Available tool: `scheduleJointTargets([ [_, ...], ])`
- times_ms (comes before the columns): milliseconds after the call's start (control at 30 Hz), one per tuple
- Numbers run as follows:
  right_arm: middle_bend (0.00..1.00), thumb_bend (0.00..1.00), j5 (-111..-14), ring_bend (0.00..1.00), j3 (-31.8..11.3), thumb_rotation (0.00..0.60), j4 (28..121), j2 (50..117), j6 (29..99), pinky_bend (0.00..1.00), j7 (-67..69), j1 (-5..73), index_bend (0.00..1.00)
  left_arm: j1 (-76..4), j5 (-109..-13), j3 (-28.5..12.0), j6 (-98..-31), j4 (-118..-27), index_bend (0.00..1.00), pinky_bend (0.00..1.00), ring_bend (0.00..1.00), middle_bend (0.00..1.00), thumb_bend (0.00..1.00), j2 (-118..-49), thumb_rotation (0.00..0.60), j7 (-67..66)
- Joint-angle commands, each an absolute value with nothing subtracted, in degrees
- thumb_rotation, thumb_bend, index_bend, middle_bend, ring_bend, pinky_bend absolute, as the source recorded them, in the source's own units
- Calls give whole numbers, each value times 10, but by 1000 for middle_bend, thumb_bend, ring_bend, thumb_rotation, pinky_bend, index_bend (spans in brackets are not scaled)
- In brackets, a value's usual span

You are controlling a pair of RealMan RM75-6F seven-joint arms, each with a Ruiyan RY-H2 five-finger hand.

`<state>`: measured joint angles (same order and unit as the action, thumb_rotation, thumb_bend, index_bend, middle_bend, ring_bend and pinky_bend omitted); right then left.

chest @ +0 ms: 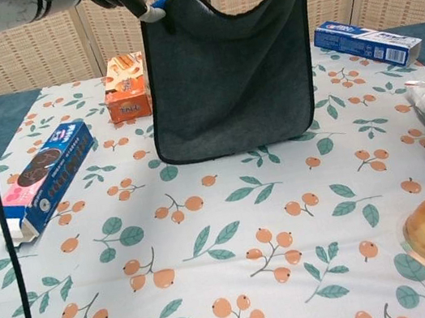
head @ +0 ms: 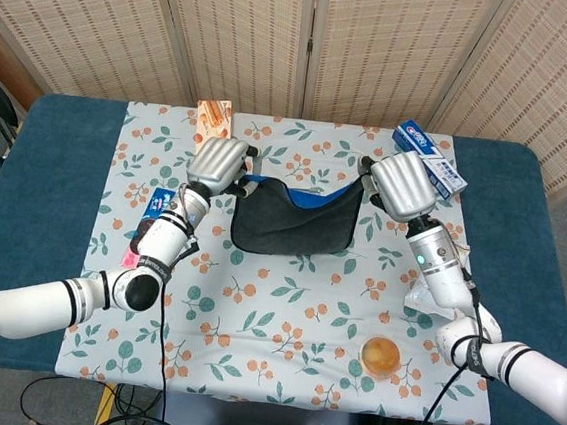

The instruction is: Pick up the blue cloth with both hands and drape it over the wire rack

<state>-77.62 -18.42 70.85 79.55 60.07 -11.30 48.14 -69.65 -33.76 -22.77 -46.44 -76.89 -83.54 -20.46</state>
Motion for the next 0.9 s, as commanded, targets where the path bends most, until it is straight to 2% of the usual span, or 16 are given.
scheduleJointTargets([
  [33,942,555,-775,909,-185,600,692,802,593,1000,-112,492,733,-701,-323,-229,-464,-760,593,1000,957,1000,373,-836,600,-208],
  [433,942,555,-761,909,-183,600,622,842,563,1000,-127,533,734,-723,-268,-225,-460,-689,594,1000,955,1000,374,-858,600,-232],
  [900,942,552,-761,909,-171,600,506,920,528,1000,-127,585,734,-748,-234,-202,-444,-607,585,1000,952,1000,374,-901,600,-290],
])
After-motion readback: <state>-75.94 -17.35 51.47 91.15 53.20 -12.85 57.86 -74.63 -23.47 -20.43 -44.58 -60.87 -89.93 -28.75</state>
